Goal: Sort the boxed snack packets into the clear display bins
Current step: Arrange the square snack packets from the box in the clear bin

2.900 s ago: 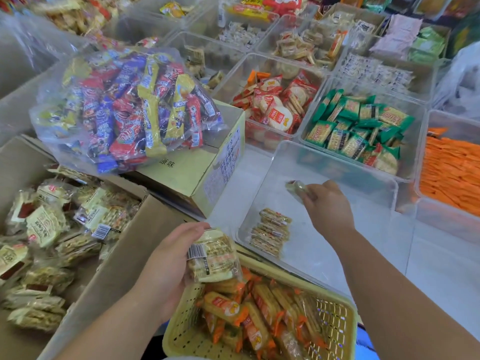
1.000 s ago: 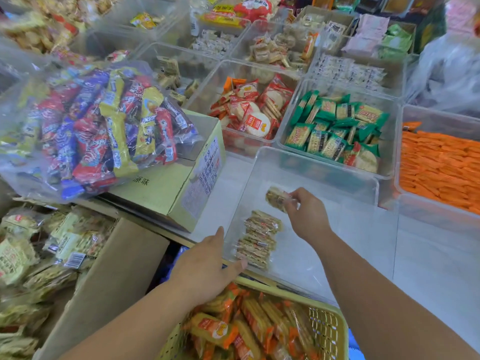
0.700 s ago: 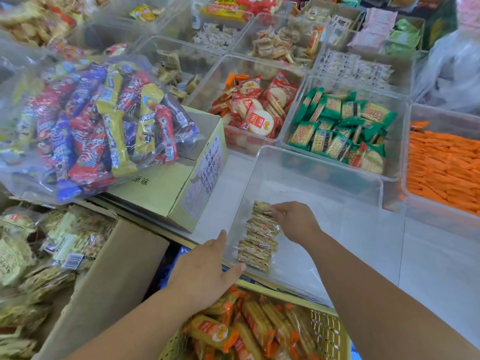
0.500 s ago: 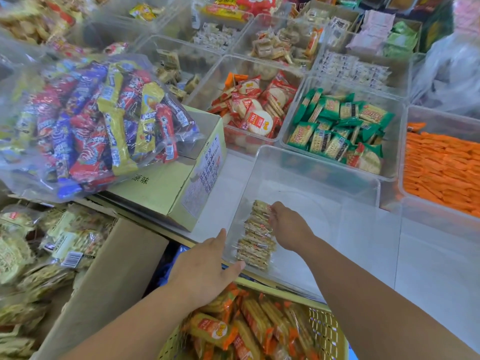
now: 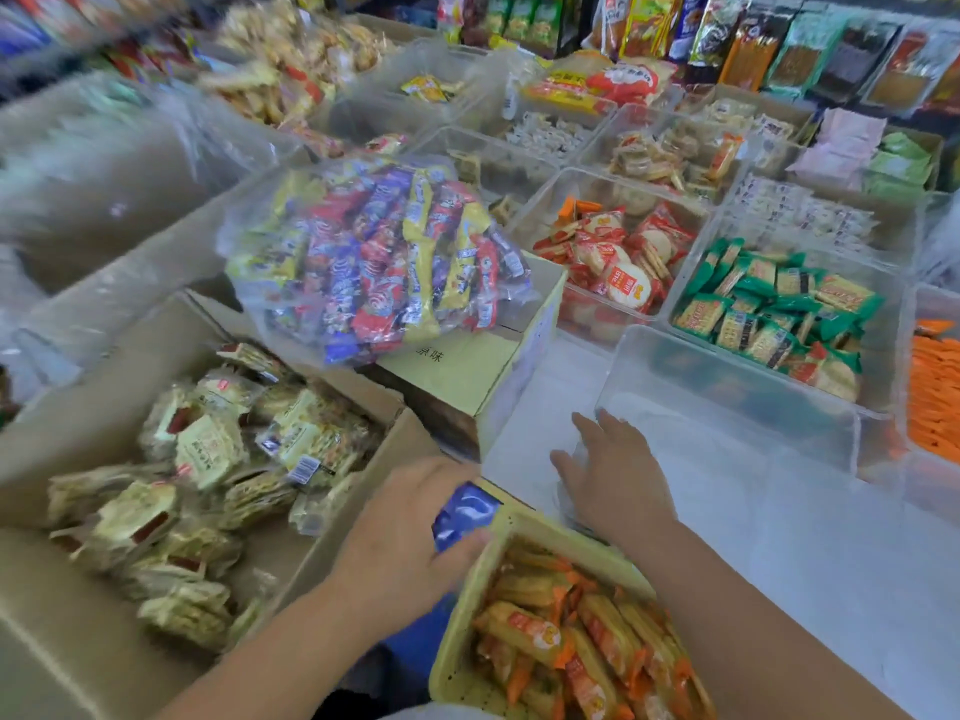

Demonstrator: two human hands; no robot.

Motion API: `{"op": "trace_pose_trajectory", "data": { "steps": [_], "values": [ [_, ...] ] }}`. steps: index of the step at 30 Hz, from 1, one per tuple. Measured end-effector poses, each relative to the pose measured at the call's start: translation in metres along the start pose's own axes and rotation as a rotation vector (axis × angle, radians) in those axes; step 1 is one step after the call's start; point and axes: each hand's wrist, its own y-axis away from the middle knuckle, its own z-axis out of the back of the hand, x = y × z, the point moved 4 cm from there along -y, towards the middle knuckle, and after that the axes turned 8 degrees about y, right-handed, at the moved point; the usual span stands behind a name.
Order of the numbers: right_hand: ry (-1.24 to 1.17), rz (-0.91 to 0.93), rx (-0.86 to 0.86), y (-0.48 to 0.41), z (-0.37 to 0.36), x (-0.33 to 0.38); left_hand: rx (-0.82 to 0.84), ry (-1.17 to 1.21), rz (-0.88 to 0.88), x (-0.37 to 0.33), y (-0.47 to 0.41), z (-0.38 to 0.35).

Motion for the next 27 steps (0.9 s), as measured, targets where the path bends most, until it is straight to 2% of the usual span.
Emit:
{"op": "trace_pose_trajectory", "data": {
  "steps": [2, 4, 6, 8, 12, 15, 21, 23, 27],
  "values": [
    [-0.065, 0.216, -0.074, 0.029, -0.001, 0.063, -0.167, 0.0, 0.064, 0.028, 0.029, 0.033],
    [-0.138, 0.426, -0.081, 0.061, -0.006, 0.126, -0.257, -0.028, 0.177, 0.067, 0.059, 0.063],
    [-0.112, 0.579, -0.062, 0.083, -0.015, 0.18, -0.27, -0.11, 0.302, 0.111, 0.085, 0.09],
    [-0.05, 0.664, -0.029, 0.095, -0.027, 0.226, -0.206, -0.228, 0.447, 0.154, 0.105, 0.116],
    [0.065, 0.633, 0.058, 0.104, -0.057, 0.277, -0.012, -0.412, 0.573, 0.222, 0.118, 0.16],
    [0.24, 0.573, 0.036, 0.106, -0.071, 0.289, 0.097, -0.452, 0.554, 0.257, 0.102, 0.181],
    [0.286, 0.496, 0.029, 0.107, -0.077, 0.287, 0.421, -0.569, 0.466, 0.298, 0.065, 0.187],
    [0.299, 0.453, 0.06, 0.109, -0.075, 0.291, 0.462, -0.567, 0.426, 0.303, 0.061, 0.183],
    [0.41, 0.392, 0.125, 0.106, -0.073, 0.304, 0.445, -0.532, 0.359, 0.309, 0.061, 0.18]
  ]
}}
